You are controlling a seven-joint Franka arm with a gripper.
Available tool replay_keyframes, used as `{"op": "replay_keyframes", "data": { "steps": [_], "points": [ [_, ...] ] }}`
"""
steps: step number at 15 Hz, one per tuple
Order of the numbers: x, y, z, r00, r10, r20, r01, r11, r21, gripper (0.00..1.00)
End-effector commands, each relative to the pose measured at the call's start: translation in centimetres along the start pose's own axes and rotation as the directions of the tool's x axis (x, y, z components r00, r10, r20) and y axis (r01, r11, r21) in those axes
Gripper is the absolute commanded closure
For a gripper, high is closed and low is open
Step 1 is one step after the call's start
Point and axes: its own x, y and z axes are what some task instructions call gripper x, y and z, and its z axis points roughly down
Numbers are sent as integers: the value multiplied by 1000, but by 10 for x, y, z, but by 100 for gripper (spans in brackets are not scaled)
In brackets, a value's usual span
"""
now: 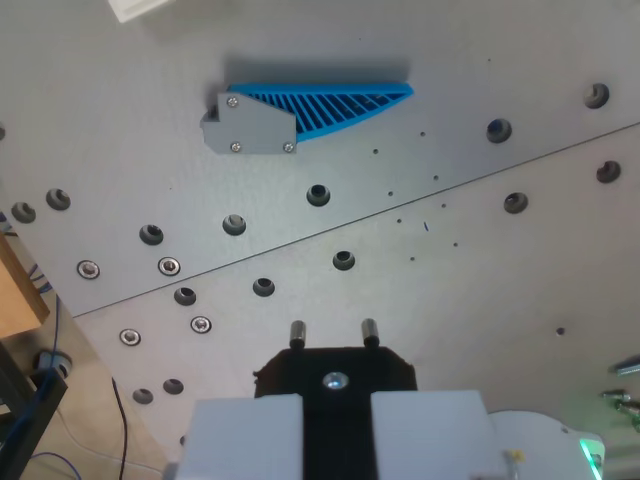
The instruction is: Move above the white socket
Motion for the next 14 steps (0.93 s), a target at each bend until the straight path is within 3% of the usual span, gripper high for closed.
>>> {"op": "replay_keyframes", "data": {
  "steps": [1, 7, 14],
  "points": [
    [4, -3, 8, 999, -49, -24, 49, 999, 5, 100],
    [10, -12, 27, 995, -96, -36, 96, 995, 1, 100],
    [21, -26, 59, 984, -172, -47, 172, 985, -5, 100]
  ]
}}
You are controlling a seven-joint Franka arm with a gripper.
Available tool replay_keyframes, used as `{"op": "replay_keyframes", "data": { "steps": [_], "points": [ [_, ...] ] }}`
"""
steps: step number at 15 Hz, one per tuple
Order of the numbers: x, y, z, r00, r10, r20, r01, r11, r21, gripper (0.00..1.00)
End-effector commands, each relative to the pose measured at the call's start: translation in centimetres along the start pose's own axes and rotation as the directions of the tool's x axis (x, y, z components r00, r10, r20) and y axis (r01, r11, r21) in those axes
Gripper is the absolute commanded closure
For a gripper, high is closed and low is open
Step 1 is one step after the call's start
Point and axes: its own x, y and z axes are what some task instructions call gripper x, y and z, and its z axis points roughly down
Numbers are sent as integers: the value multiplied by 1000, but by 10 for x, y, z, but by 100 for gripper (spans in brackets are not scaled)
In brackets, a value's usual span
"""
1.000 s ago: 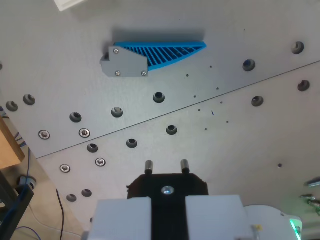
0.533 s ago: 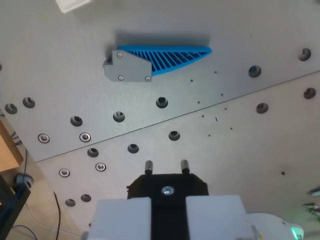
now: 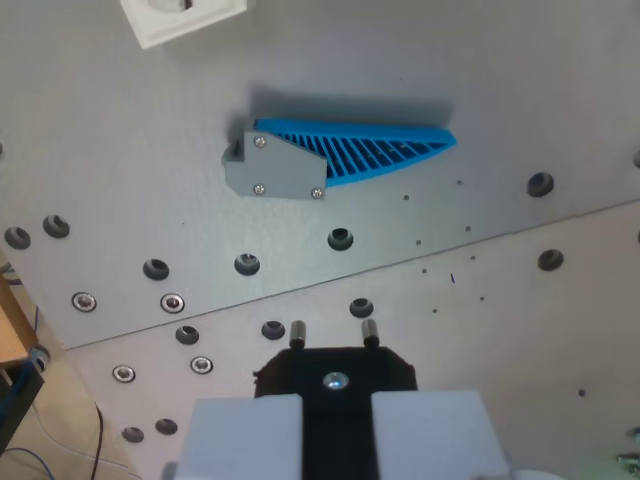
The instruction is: Move above the white socket
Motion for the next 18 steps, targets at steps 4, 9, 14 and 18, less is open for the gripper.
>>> {"op": "replay_keyframes", "data": {
  "steps": [4, 9, 14, 18],
  "points": [
    [12, -15, 30, 989, -142, -48, 142, 990, -18, 100],
    [26, -27, 54, 982, -189, -28, 188, 982, -35, 100],
    [39, -38, 79, 972, -234, -10, 233, 971, -45, 100],
    [50, -48, 100, 964, -266, -2, 266, 963, -47, 100]
  ]
}}
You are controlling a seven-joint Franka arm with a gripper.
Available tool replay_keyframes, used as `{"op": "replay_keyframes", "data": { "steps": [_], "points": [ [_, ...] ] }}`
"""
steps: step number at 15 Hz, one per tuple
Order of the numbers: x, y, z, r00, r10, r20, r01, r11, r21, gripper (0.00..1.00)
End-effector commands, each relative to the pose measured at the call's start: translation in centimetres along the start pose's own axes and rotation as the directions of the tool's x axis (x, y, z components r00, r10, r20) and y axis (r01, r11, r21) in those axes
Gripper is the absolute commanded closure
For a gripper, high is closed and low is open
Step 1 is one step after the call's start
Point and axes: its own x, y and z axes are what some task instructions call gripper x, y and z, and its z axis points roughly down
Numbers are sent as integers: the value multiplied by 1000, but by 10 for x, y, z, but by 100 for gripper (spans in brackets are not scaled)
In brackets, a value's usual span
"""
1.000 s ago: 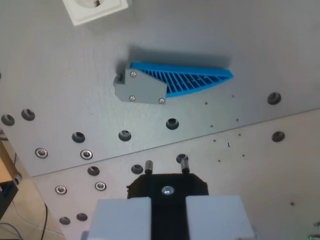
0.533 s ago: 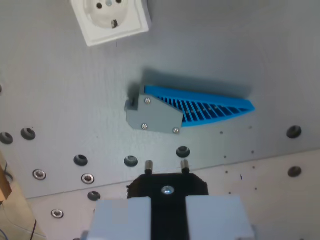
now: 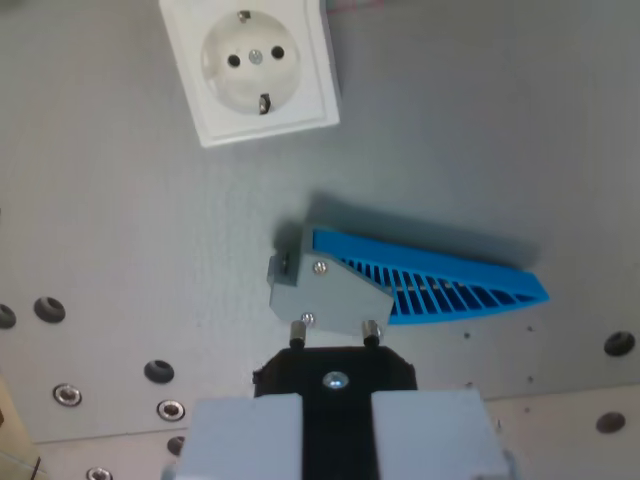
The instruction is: Move above the white socket
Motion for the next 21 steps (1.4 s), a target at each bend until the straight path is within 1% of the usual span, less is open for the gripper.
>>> {"op": "replay_keyframes", "data": {
  "steps": [1, 10, 15, 18, 21],
  "points": [
    [15, -8, 15, 993, -120, 17, 120, 991, -59, 100],
    [33, -19, 61, 988, -152, 3, 152, 987, -56, 100],
    [39, -23, 85, 987, -160, 14, 161, 986, -51, 100],
    [43, -25, 95, 987, -157, 16, 158, 986, -50, 100],
    [44, -27, 101, 988, -152, 7, 152, 987, -54, 100]
  ]
}}
